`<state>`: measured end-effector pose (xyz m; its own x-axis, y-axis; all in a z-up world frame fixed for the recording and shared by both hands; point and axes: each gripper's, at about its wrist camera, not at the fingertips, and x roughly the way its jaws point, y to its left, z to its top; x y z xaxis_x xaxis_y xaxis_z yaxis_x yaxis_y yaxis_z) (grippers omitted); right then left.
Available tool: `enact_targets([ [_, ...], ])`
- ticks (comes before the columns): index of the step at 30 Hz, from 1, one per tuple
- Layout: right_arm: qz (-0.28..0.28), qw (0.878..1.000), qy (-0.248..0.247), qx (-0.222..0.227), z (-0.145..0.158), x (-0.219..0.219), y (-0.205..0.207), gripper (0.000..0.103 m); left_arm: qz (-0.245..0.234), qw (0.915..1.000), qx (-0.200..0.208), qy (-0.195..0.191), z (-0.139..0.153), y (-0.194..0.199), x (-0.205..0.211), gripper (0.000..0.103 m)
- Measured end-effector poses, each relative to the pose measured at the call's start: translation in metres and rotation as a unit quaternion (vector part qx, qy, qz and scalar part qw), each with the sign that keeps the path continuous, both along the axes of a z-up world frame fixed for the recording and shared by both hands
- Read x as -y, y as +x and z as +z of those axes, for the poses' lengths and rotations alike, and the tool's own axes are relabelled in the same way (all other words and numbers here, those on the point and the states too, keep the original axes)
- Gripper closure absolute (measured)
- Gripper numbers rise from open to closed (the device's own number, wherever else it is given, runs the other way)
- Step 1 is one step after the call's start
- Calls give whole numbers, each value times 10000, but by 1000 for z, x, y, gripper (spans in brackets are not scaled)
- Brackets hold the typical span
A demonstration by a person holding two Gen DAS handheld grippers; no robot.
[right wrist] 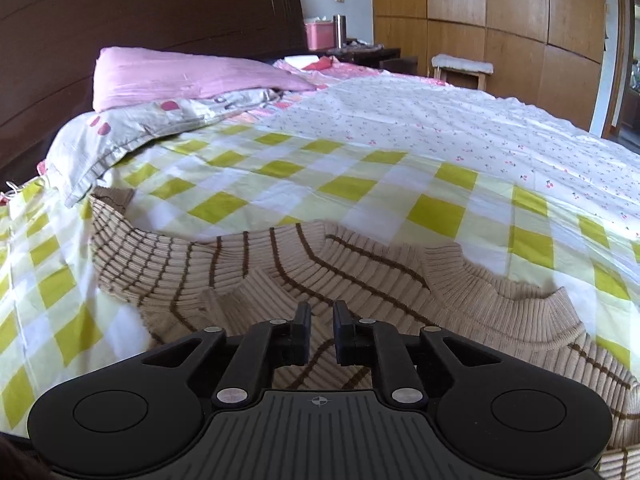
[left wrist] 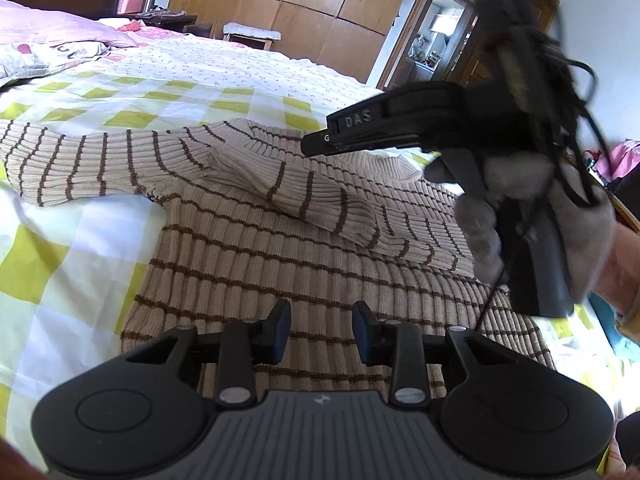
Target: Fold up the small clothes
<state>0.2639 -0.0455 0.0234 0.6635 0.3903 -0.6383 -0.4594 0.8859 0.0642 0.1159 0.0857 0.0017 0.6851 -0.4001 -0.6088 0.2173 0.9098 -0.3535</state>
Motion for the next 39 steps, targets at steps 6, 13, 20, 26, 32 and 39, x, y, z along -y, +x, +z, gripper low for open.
enact_targets([
  [6, 752, 9960, -488, 17, -14, -22, -27, 70, 18, 10000, -26, -4, 0, -1, 0, 64],
  [13, 380, 9976, -530, -216, -30, -25, -16, 96, 17, 10000, -33, 16, -1, 1, 1, 64],
  [20, -235, 9991, 260, 238, 16, 2, -8, 96, -4, 10000, -24, 13, -2, 1, 3, 64],
  [26, 55, 9993, -254, -284, -29, -23, -11, 95, -12, 10000, -7, 81, -2, 1, 6, 64],
  [32, 399, 9983, 16, -428, -23, -18, -23, 88, 60, 10000, 10, 17, -2, 2, 1, 64],
  [39, 449, 9972, 439, -406, -10, 10, -34, 88, 185, 9998, 84, 40, -2, 0, -3, 64],
])
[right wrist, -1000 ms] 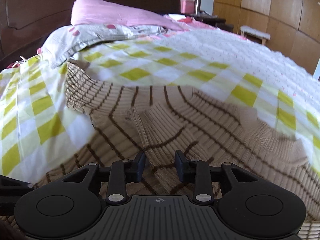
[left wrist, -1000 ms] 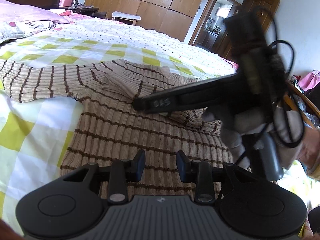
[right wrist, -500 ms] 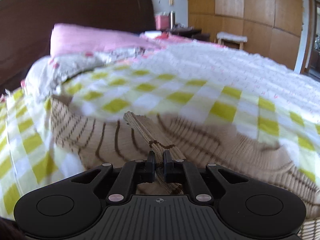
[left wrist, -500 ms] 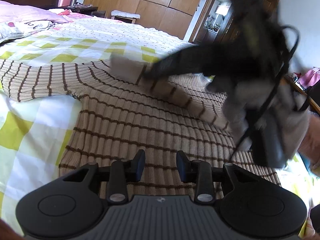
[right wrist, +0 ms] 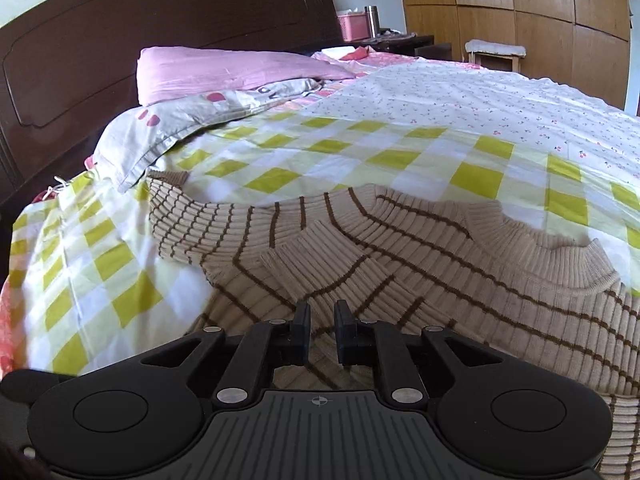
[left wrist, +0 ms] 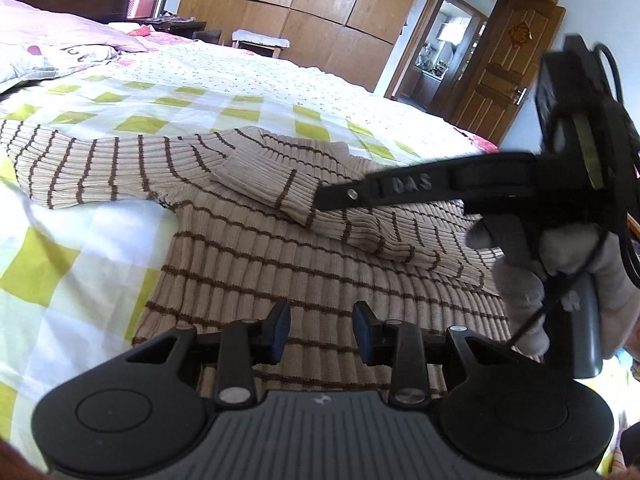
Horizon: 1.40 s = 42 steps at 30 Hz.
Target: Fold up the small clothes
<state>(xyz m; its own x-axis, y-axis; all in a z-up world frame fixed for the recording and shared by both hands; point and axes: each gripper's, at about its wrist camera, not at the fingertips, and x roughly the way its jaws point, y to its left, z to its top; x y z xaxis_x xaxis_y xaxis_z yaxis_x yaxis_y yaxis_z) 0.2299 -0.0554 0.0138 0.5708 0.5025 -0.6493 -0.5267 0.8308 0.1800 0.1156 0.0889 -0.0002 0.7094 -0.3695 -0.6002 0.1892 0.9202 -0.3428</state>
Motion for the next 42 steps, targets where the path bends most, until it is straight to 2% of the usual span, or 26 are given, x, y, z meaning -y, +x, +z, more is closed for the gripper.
enact_targets([
  [4, -469, 9989, -24, -89, -13, 9, 4, 88, 206, 9998, 68, 49, -1, 0, -8, 64],
  [7, -694, 9969, -155, -340, -30, 17, 6, 88, 443, 9990, 58, 89, 0, 0, -15, 64],
  [11, -662, 9976, 115, -137, -21, 28, -7, 88, 914, 9958, 47, 23, 4, 5, -34, 64],
  [15, -738, 9969, 66, -257, -25, 32, -8, 86, 1623, 9867, 38, -62, 9, 14, -67, 64],
  [19, -744, 9968, 287, -111, -20, 35, -17, 84, 2235, 9747, 42, 1, 13, 30, -106, 64],
  [24, -676, 9965, 477, -95, -17, 31, -24, 84, 2648, 9642, 57, -98, 19, 55, -138, 64],
  [29, -701, 9953, 651, -156, -19, 30, -28, 84, 3015, 9513, -225, -596, 1, 68, -165, 64],
  [33, -723, 9942, 772, -205, -20, 31, -28, 84, 3038, 9455, -445, -1087, -21, 65, -164, 64],
  [36, -725, 9938, 822, -208, -19, 32, -29, 84, 2917, 9454, -477, -1372, -30, 62, -157, 64],
  [39, -729, 9932, 885, -222, -19, 32, -29, 84, 2896, 9378, -458, -1858, -38, 60, -151, 62],
  [42, -755, 9922, 950, -276, -21, 32, -29, 84, 2994, 9279, -294, -2202, -42, 61, -148, 56],
])
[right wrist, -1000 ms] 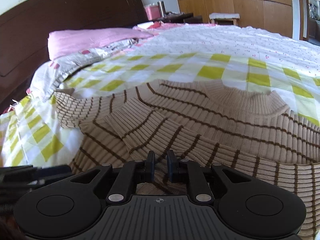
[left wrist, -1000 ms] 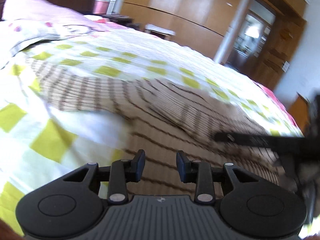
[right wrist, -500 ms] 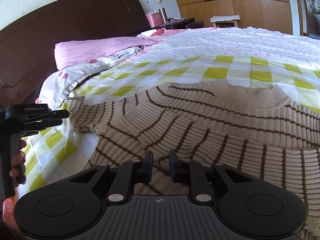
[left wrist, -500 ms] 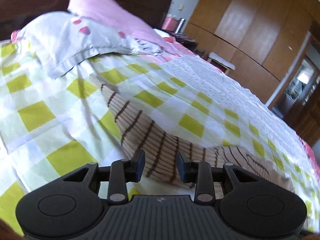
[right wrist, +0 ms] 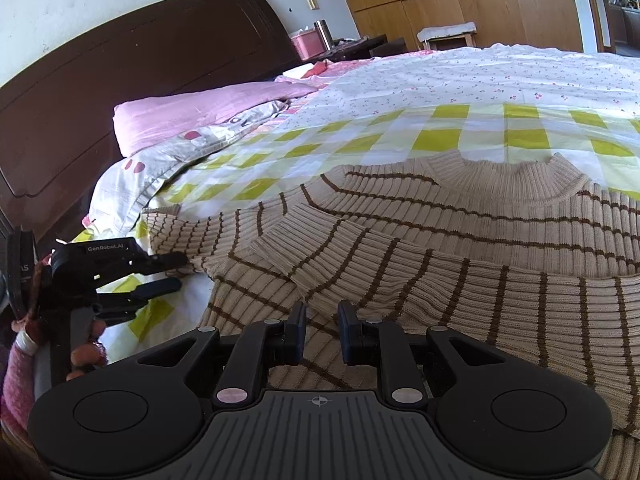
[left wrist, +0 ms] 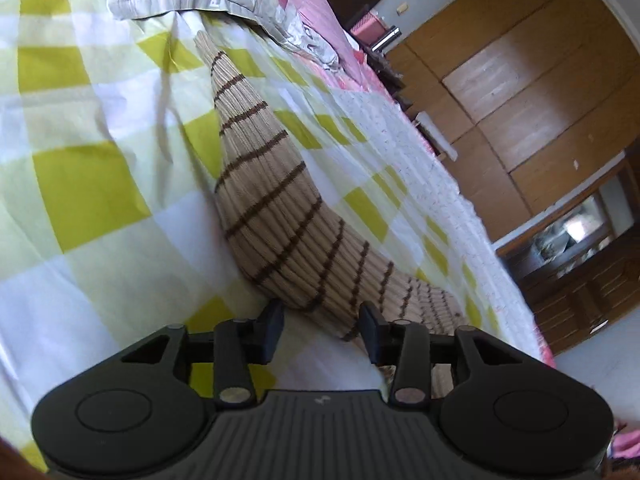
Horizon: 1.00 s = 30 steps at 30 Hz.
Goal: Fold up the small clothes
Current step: 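Grasp the other sleeve cuff with the left gripper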
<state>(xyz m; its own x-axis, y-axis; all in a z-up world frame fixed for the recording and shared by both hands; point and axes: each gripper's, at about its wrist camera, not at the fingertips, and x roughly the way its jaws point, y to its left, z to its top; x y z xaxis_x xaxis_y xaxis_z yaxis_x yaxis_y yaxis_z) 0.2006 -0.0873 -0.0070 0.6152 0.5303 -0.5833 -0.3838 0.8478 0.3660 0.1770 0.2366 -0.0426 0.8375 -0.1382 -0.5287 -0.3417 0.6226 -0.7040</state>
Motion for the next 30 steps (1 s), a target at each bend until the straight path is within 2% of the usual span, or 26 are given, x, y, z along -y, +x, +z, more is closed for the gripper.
enact_targets([
  [4, -48, 9999, 96, -92, -4, 0, 1, 84, 536, 9962, 267, -635, -11, 3, -1, 54],
  [11, -87, 9999, 117, -70, 0, 1, 0, 84, 1210, 9849, 716, -1013, -15, 14, -15, 54],
  [14, -99, 9998, 132, -66, 1, 1, 0, 84, 1410, 9820, 771, -990, -11, 17, -25, 55],
  [17, -101, 9998, 136, -75, 0, 1, 2, 84, 1324, 9851, 879, -658, 3, 27, -26, 55],
  [20, -134, 9997, 151, -108, -2, 1, 1, 84, 871, 9895, 1126, -248, 26, 41, -9, 55],
  [23, -208, 9995, 180, -124, -2, 5, -3, 84, -119, 9897, 1414, 174, 53, 54, 36, 55],
  [25, -280, 9994, 165, -125, -1, 10, -7, 84, -1041, 9798, 1620, 542, 68, 56, 78, 55],
  [27, -382, 9991, 119, -126, 0, 19, -12, 84, -1944, 9619, 1658, 976, 75, 50, 119, 55],
  [29, -488, 9987, 66, -113, 1, 30, -17, 84, -2476, 9461, 1570, 1374, 74, 37, 147, 55],
  [30, -538, 9985, 57, -114, 2, 36, -19, 84, -2575, 9432, 1501, 1466, 71, 31, 153, 55],
])
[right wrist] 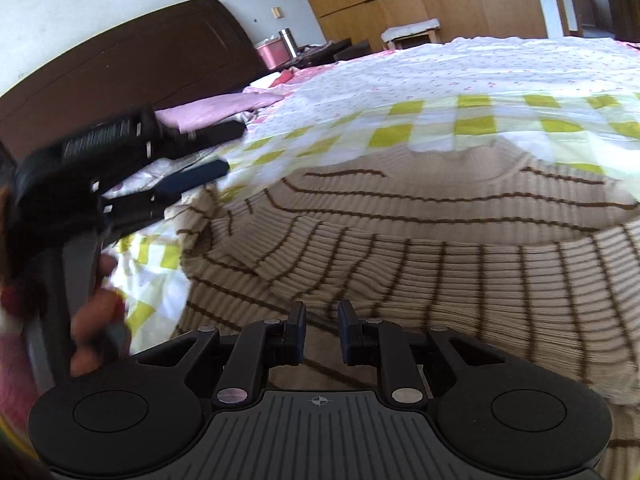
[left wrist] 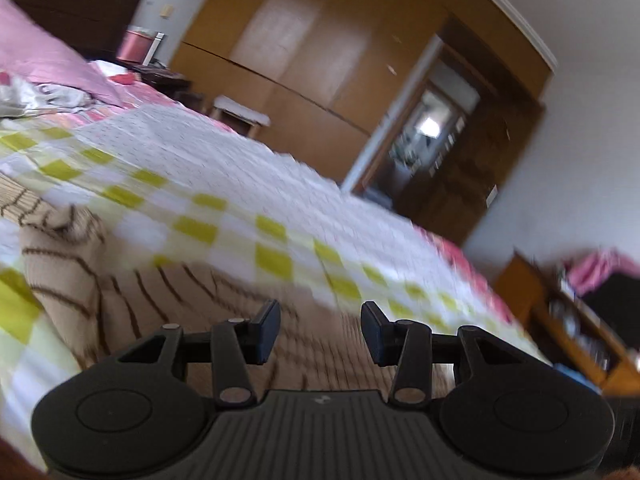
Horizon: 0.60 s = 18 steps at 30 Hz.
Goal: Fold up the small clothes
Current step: 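Grasp the other sleeve cuff with the left gripper, then fold the held sleeve across the sweater body with the left gripper and release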
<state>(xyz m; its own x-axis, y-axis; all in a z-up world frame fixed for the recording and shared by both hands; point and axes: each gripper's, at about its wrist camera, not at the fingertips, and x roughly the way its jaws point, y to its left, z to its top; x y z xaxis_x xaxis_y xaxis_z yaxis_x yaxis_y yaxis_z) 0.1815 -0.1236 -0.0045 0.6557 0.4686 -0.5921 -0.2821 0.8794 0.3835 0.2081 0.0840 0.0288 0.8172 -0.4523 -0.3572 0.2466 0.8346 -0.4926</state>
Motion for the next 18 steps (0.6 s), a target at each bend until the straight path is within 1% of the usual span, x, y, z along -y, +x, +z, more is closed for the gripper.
enact_targets([
  [1, -36, 10000, -4, 6, 1, 5, -2, 84, 24, 10000, -74, 35, -3, -5, -1, 55],
  [2, -70, 10000, -16, 20, 2, 10, -3, 84, 135, 9998, -156, -12, -5, -7, -7, 55],
  [4, -95, 9999, -32, 49, 3, 15, -4, 84, 575, 9977, -309, -156, -6, -5, -30, 55],
  [6, -93, 9999, -23, 51, 3, 15, -5, 84, 1116, 9925, -422, -255, -5, -2, -59, 55],
  [8, -75, 10000, 35, 45, 2, 16, -6, 84, 1612, 9846, -498, -454, -3, 3, -88, 55],
  [9, -57, 9999, 70, 47, 1, 15, -7, 84, 1852, 9794, -552, -579, -1, 10, -103, 55],
  [12, -5, 9999, 104, 52, -2, 11, -9, 84, 2367, 9626, -818, -1038, -2, 35, -139, 55],
  [14, 39, 9999, 150, 1, -5, 7, -8, 84, 2545, 9518, -956, -1421, -8, 52, -155, 55],
  [15, 51, 9998, 176, -29, -7, 6, -7, 84, 2583, 9481, -1017, -1549, -12, 61, -158, 55],
  [18, 48, 9997, 234, -95, -11, 4, -4, 84, 2633, 9417, -1225, -1701, -23, 83, -157, 55],
])
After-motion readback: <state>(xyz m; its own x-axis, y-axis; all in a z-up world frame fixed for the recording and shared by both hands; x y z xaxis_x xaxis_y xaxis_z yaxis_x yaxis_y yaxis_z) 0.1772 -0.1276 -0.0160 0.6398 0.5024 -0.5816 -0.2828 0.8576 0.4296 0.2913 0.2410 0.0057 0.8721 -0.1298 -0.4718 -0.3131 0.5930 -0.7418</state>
